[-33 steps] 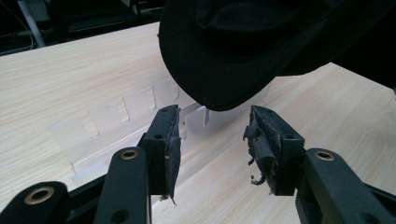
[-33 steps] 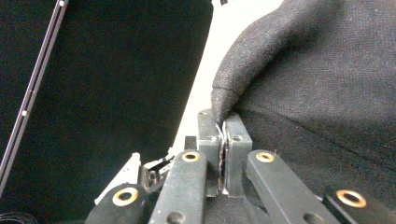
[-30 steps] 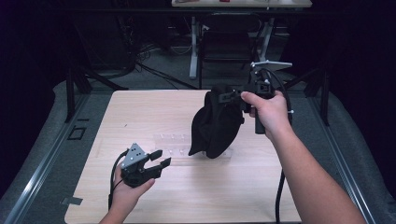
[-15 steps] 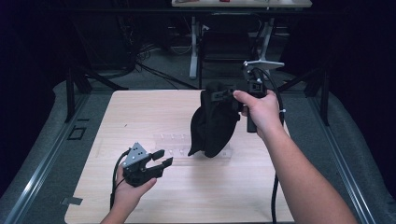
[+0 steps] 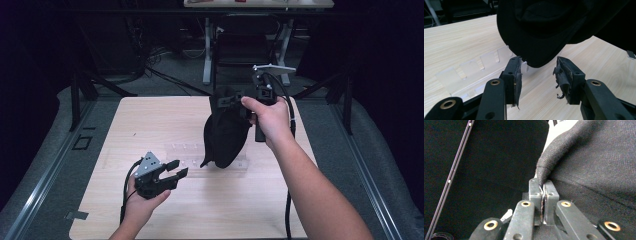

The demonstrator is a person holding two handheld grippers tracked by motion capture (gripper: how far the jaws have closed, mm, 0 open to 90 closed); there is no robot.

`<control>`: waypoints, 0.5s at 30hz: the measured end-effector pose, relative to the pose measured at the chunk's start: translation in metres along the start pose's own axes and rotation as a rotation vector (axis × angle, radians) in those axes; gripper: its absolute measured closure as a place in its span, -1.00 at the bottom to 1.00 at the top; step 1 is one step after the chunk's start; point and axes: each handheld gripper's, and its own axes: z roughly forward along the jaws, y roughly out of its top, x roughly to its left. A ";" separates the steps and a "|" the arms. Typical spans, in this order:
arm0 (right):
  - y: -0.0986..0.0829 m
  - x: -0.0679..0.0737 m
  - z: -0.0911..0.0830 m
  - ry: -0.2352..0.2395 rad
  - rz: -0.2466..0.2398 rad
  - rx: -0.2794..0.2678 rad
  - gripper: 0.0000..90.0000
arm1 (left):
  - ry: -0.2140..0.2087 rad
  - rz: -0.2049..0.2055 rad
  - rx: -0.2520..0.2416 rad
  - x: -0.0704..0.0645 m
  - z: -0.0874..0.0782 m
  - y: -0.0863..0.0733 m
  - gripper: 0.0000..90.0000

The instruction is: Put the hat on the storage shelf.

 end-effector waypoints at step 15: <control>-0.002 0.005 0.008 0.008 -0.009 0.001 0.95 | -0.032 0.045 0.024 -0.016 0.023 0.014 0.34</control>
